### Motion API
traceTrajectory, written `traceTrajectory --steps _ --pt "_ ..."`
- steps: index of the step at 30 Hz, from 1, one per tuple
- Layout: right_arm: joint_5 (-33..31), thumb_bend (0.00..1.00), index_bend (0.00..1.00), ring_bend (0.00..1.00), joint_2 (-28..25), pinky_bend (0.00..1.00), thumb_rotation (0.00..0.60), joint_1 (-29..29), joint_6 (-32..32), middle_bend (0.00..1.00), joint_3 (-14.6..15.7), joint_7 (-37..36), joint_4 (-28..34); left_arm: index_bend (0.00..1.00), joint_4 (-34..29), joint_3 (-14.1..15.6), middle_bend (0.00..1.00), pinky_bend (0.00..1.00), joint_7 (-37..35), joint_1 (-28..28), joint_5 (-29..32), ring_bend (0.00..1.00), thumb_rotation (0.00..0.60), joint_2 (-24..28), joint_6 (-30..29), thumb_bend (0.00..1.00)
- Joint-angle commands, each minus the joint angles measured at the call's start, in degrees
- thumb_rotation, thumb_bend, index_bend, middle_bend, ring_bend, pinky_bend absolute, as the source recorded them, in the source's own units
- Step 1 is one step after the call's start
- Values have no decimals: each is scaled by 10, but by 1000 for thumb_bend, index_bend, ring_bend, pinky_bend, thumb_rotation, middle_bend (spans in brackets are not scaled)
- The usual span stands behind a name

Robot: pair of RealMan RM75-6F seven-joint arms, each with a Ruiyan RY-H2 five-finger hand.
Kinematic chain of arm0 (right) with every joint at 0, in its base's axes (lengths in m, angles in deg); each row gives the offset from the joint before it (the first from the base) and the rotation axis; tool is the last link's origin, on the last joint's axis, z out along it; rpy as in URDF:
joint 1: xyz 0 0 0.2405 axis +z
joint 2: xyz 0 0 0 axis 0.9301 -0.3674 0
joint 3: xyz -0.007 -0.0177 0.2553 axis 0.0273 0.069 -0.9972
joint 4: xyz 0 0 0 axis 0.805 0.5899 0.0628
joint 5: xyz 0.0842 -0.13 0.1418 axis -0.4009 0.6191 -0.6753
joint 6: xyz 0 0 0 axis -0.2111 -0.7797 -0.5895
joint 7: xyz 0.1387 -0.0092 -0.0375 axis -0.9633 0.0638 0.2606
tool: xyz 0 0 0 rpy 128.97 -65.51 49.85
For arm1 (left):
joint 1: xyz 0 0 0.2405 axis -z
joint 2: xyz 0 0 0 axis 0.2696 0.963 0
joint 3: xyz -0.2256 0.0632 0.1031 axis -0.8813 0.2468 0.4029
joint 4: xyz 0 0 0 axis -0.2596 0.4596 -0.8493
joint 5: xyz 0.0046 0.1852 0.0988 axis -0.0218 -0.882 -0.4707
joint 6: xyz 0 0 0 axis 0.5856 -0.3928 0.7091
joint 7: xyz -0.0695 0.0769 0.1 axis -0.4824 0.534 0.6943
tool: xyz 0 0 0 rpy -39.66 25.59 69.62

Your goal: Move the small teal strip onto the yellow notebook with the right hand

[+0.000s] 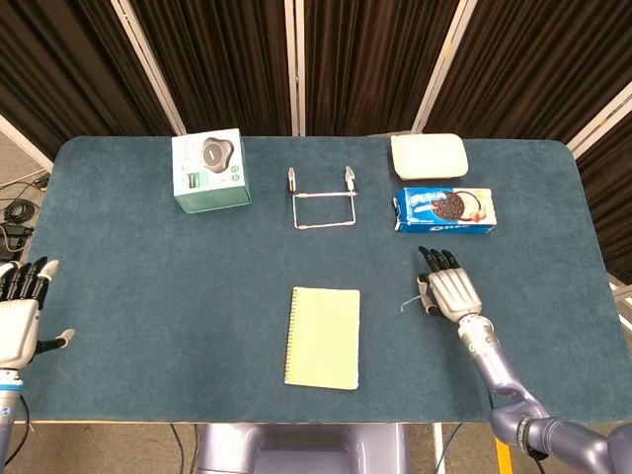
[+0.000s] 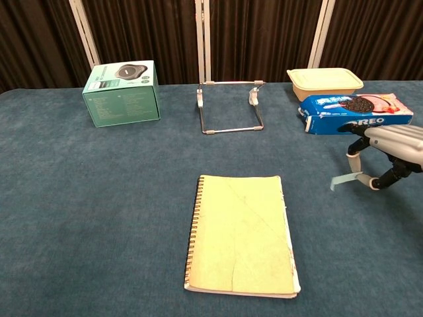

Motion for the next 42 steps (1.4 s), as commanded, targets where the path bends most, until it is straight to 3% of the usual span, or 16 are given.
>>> traceTrajectory --steps 1,8,13,22,33,34,38,42 --pt "21 426 695 0 -32 0 600 9 10 0 1 7 59 0 0 0 0 0 0 1 1 0 600 -1 1 0" --pt "24 426 697 0 -82 0 600 62 -34 0 -11 139 203 0 0 2 0 0 0 3 0 0 600 -1 5 0" --pt "-18 427 684 0 -78 0 600 106 -77 0 -22 255 251 0 -1 2 0 0 -4 3 0 0 600 1 4 0" --pt "-145 433 684 0 -40 0 600 158 -90 0 -16 421 286 0 -2 1 0 0 -19 3 5 0 600 7 8 0" --pt "-211 428 660 0 -8 0 600 182 -54 0 5 472 293 0 -2 3 0 0 -24 5 6 0 600 9 14 0" --pt "-212 410 601 0 -5 0 600 184 -50 0 6 475 291 0 -2 4 0 0 -25 5 5 0 600 9 14 0" --pt "-222 233 177 0 2 0 600 187 -40 0 8 476 295 0 -2 4 0 0 -26 4 5 0 600 10 13 0" --pt "-228 157 26 0 3 0 600 189 -25 0 7 476 305 0 -3 5 0 0 -27 4 4 0 600 10 13 0"
